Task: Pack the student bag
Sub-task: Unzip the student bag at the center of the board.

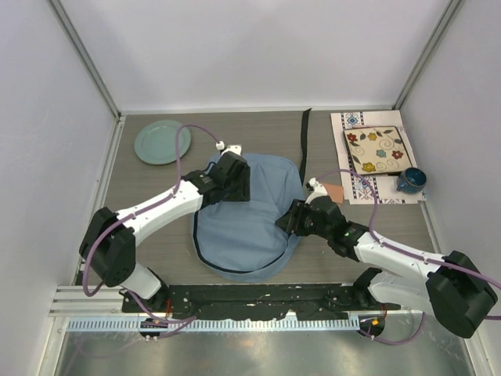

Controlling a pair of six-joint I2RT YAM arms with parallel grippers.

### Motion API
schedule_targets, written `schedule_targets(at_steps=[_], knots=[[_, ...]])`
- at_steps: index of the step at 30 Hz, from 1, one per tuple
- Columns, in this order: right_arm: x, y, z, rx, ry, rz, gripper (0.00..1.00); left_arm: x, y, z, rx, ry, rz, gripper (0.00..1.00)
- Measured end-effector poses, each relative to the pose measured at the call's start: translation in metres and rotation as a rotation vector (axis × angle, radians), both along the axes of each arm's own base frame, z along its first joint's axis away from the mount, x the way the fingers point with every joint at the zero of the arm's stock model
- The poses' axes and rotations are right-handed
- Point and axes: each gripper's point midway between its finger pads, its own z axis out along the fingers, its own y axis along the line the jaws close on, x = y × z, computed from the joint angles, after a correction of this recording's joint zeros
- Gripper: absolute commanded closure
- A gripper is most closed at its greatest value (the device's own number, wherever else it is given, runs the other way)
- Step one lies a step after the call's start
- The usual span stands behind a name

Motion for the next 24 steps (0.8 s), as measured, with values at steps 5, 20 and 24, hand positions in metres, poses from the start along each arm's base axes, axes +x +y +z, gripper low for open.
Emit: schedule_targets(at_steps=[5,20,24], knots=[[-0.001,0.001,-0.004,-0.005,0.012,0.005,0.50,-0.007,0.001,-0.003,0.051,-0.012,-0.044,0.38],[-0.003,0.004,-0.010,-0.004,0.032,0.024,0.50,-0.024,0.008,-0.019,0.144,-0.031,-0.071,0.68],[-0.002,0.004,-0.009,-0.003,0.030,0.023,0.50,-0.019,0.012,-0.024,0.198,-0.046,-0.066,0.87]])
